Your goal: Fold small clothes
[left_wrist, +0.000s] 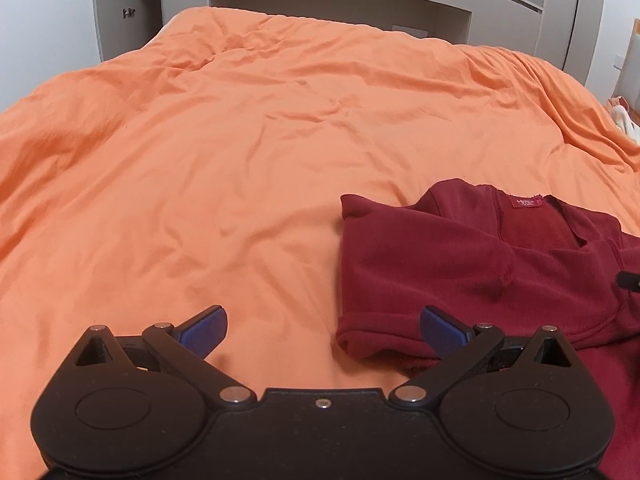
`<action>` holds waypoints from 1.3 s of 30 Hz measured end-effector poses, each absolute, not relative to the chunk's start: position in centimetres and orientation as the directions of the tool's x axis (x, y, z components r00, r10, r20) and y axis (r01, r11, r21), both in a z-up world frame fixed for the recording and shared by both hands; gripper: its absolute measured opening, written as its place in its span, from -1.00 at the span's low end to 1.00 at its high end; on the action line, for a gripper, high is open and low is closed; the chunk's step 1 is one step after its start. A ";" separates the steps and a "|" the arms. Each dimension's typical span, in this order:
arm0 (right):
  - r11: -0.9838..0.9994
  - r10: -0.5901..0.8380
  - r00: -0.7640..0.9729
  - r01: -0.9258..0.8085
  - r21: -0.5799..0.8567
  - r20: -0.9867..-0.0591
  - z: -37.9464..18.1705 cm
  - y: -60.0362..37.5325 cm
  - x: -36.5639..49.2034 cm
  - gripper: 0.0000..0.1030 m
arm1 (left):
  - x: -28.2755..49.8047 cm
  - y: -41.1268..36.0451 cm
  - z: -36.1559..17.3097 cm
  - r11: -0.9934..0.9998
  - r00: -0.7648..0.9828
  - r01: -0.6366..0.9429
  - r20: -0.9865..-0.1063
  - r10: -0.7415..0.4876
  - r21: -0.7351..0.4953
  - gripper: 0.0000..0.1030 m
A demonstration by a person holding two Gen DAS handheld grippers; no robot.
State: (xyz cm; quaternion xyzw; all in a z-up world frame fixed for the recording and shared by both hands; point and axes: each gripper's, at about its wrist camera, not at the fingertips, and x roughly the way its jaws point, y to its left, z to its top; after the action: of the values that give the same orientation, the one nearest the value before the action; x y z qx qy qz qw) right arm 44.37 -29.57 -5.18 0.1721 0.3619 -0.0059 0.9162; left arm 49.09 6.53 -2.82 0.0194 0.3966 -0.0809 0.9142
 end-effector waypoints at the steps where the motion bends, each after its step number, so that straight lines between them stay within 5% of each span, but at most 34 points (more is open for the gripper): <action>1: 0.944 0.095 0.725 0.153 0.293 -0.683 -5.6 -29.4 44.7 -0.86 | 49.2 6.5 -2.8 0.987 0.672 0.160 -0.730 -0.126 -0.024 0.99; 8: 0.928 0.078 0.740 0.190 0.319 -0.668 -4.2 -30.4 40.9 -0.93 | 51.0 6.7 -2.9 0.990 0.697 0.134 -0.706 -0.124 -0.042 0.93; 20: 0.924 0.095 0.749 0.179 0.339 -0.656 -6.2 -30.6 40.0 -0.89 | 59.5 4.6 -5.2 0.978 0.648 0.123 -0.732 -0.209 -0.170 0.51; 24: 0.933 0.093 0.753 0.163 0.322 -0.651 -6.2 -30.1 39.8 -0.89 | 61.1 4.2 -5.8 0.964 0.598 0.125 -0.758 -0.261 -0.233 -0.84; 26: 0.933 0.093 0.757 0.160 0.322 -0.646 -6.1 -30.1 39.8 -0.88 | 60.8 4.3 -5.5 0.963 0.626 0.102 -0.736 -0.258 -0.251 -0.90; 32: 0.933 0.091 0.755 0.163 0.320 -0.649 -6.4 -30.1 40.0 -0.89 | 60.0 4.1 -5.4 0.975 0.659 0.094 -0.722 -0.214 -0.203 -0.79; 34: 0.933 0.091 0.758 0.161 0.321 -0.646 -6.4 -30.1 39.9 -0.89 | 59.3 4.3 -5.1 0.972 0.634 0.108 -0.739 -0.228 -0.207 -0.46; 37: 0.932 0.104 0.766 0.147 0.331 -0.634 -6.0 -30.1 39.6 -0.80 | 57.0 4.6 -4.0 0.973 0.651 0.163 -0.723 -0.231 -0.164 0.42; 39: 0.930 0.110 0.769 0.145 0.339 -0.630 -5.9 -30.3 39.5 -0.76 | 55.2 4.9 -3.5 0.971 0.651 0.197 -0.722 -0.233 -0.135 0.47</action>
State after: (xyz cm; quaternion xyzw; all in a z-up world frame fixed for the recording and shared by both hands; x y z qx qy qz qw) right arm 39.49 -30.29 -5.87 0.1873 0.3399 -0.0096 0.9216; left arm 55.15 4.92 -3.45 -0.0221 0.4004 -0.1183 0.9084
